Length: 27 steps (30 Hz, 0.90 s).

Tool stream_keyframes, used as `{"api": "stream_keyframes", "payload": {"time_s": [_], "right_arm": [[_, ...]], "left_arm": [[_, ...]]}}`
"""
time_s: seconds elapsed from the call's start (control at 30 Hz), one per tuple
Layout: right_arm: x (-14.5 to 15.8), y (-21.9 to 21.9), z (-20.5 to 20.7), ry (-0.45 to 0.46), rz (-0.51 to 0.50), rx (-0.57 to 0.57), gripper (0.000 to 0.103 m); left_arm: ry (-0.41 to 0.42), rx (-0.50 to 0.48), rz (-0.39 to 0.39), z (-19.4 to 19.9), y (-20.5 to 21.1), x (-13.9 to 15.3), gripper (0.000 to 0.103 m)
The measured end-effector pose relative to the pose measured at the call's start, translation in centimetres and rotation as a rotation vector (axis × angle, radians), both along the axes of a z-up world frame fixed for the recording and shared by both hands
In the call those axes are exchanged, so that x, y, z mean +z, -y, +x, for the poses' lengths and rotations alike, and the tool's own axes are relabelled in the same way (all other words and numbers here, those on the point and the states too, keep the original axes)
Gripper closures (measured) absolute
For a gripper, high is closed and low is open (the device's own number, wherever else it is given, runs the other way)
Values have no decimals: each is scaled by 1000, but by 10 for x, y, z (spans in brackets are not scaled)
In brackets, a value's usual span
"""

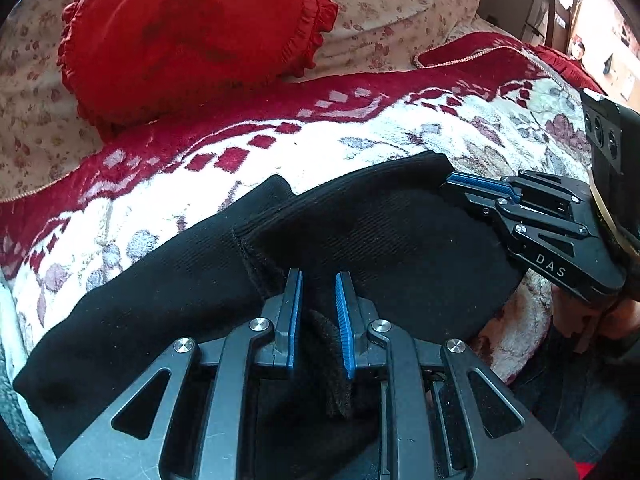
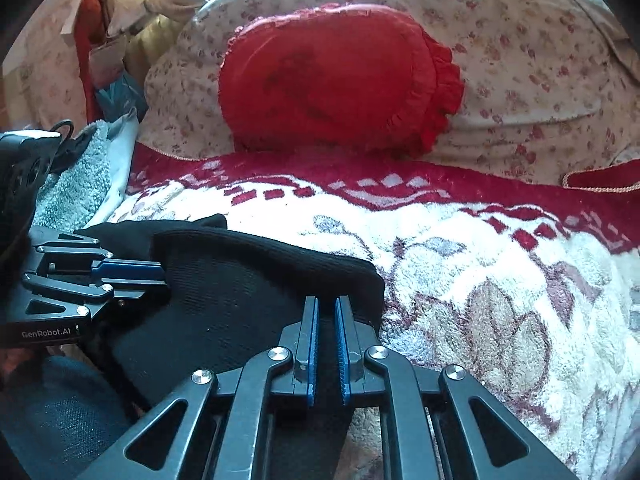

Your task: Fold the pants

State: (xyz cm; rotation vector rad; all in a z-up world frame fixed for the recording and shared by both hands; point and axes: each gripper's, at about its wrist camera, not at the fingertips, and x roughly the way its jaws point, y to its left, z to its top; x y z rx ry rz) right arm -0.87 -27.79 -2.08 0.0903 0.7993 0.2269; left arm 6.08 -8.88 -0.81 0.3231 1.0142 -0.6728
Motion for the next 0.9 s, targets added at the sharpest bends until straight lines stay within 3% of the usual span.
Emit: {"api": "stream_keyframes", "payload": {"time_s": [0.1,0.2,0.27,0.3,0.37,0.47,0.57,0.63,0.73,0.8,0.9], "right_arm": [[2,0,-1,6,15,-16,94],[2,11,-2,-10,97,-27,93],[2,14,-2,-16,127,-24,93],[3,14,-2,-17,125,-20,93],[8,12,-4,-12,113,-24,93],[15,16,-10,23,109,-48,93],[22,30,-17,69,70,-154,93],[19,40,-15,58,60,-213,93],[3,55,-8,-31,114,-272,93],[-6,60,-4,-78,155,-281,93],[-9,60,-5,-81,166,-279,93]], "left_arm": [[13,54,-59,-4,-13,13,87],[48,206,-163,-24,-52,35,82],[33,283,-237,-39,-80,41,38],[38,318,-279,-48,-94,44,36],[46,421,-371,-69,-129,46,36],[-5,601,-543,-93,-188,33,36],[-84,819,-658,-103,-245,4,36],[-167,948,-798,-102,-279,-16,36],[-257,1076,-956,-98,-308,-36,36],[-294,1107,-993,-94,-313,-45,36],[-313,1151,-1030,-91,-317,-53,36]]}}
